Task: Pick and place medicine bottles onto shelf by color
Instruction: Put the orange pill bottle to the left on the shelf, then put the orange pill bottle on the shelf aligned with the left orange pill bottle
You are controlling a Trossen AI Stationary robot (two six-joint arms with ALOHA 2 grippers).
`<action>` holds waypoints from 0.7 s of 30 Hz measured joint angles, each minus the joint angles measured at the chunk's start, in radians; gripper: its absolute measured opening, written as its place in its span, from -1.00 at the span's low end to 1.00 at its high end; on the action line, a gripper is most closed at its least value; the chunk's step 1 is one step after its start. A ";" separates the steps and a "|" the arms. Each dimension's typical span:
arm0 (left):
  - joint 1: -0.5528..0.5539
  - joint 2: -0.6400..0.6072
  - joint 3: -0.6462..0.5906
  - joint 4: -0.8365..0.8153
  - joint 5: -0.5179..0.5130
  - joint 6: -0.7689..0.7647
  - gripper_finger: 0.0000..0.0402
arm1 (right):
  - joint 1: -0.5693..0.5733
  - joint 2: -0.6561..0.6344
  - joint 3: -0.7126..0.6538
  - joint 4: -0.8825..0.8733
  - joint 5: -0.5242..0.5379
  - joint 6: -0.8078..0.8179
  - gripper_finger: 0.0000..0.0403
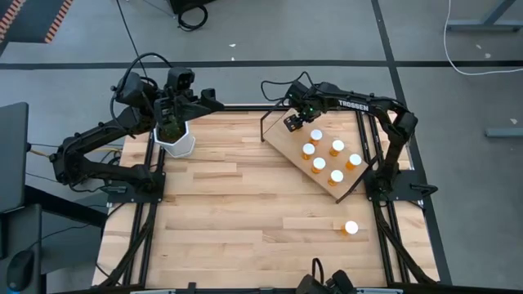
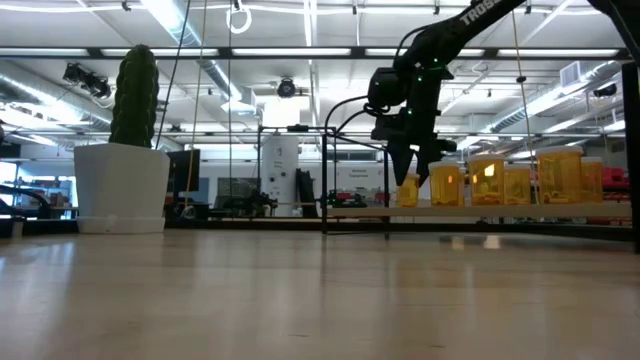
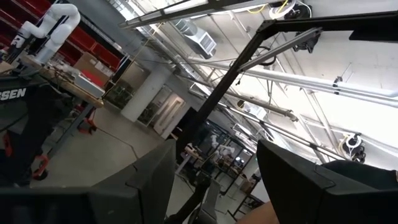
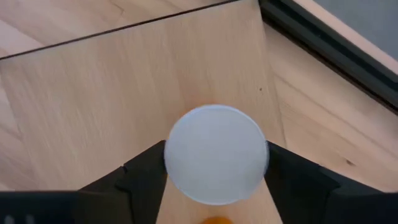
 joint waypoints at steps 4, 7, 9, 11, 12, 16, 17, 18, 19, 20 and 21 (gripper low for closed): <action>0.000 0.000 0.000 -0.004 0.000 0.000 0.15 | 0.000 0.001 -0.002 -0.001 0.002 -0.001 0.38; 0.000 0.000 0.000 -0.004 0.000 -0.001 0.15 | 0.000 0.001 -0.001 -0.006 0.012 0.000 0.47; 0.000 0.000 0.000 -0.004 0.000 -0.002 0.15 | 0.000 0.001 0.011 -0.026 0.013 0.003 0.51; 0.000 0.000 0.000 -0.004 0.000 -0.002 0.15 | 0.000 0.001 0.033 -0.057 0.013 -0.006 0.55; 0.000 0.000 0.000 -0.004 0.000 -0.002 0.15 | 0.000 0.001 0.049 -0.078 0.013 -0.008 0.56; 0.000 0.000 0.000 -0.004 0.001 0.001 0.15 | 0.005 0.001 0.127 -0.191 0.016 -0.014 0.59; 0.000 0.000 0.000 -0.004 0.001 0.006 0.15 | 0.009 0.001 0.152 -0.227 0.017 -0.016 0.59; 0.000 0.000 0.000 -0.004 0.001 0.012 0.15 | 0.010 0.001 0.178 -0.259 0.016 -0.021 0.60; 0.000 0.000 0.000 -0.004 0.001 0.015 0.15 | 0.016 0.001 0.207 -0.283 0.016 -0.027 0.60; 0.000 0.000 0.000 -0.004 0.002 0.022 0.15 | 0.020 0.001 0.238 -0.308 0.015 -0.029 0.60; 0.000 0.000 0.000 -0.006 0.002 0.032 0.15 | 0.025 0.001 0.271 -0.337 0.015 -0.031 0.60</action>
